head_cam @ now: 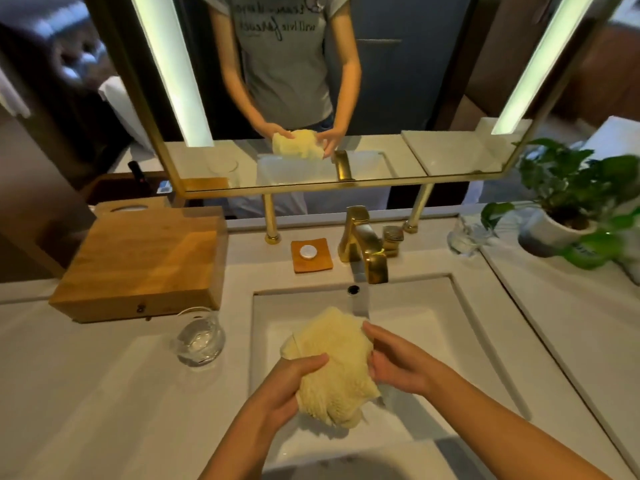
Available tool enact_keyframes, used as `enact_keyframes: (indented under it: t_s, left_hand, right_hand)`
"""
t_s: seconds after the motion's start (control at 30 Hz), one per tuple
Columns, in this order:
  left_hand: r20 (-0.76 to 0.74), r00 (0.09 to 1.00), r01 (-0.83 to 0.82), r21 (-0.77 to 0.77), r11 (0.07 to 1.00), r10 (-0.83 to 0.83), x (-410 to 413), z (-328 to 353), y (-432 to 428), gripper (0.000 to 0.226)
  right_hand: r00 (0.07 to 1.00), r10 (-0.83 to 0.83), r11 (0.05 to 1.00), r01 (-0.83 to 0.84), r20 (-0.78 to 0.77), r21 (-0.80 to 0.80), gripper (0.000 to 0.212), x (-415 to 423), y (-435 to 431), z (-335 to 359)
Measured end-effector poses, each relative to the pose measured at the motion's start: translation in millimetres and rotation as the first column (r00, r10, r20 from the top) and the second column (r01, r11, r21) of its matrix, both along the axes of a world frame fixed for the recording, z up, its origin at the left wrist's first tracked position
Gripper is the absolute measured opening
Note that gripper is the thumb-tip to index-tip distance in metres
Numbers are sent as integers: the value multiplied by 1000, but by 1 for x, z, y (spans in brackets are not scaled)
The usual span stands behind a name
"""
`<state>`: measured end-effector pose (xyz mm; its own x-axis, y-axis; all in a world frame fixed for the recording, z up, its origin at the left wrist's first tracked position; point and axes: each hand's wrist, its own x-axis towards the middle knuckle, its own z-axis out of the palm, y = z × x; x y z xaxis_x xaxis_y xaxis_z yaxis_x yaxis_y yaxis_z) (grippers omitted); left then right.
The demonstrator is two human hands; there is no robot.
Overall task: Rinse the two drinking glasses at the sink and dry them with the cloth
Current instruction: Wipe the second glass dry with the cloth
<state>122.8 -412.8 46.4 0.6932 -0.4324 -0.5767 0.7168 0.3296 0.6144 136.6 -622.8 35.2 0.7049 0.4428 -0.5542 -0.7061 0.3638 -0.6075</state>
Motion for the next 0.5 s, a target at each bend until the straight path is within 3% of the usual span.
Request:
enact_keyframes:
  t_s: [0.1,0.2,0.27,0.5]
  left_hand:
    - [15,1000,3,43,999,-4,0,1,-28,30]
    - [-9,1000,24,58,998,-24,2,-2,-60,42]
    - [-23,999,28,53,998,-27,3,-2,-84,38]
    - [-123,992,-18,77,997,28,18,1,-157,34]
  right_hand:
    - [985,-31,972,70,170,-225,41,3,-32,10]
    - [965,33,879,96,260,-466,38,3,-59,12]
    - [943,85,813,120,321,-570,34,2,-76,12]
    - [913,21,655,296,408,-695,17,20,-150,-9]
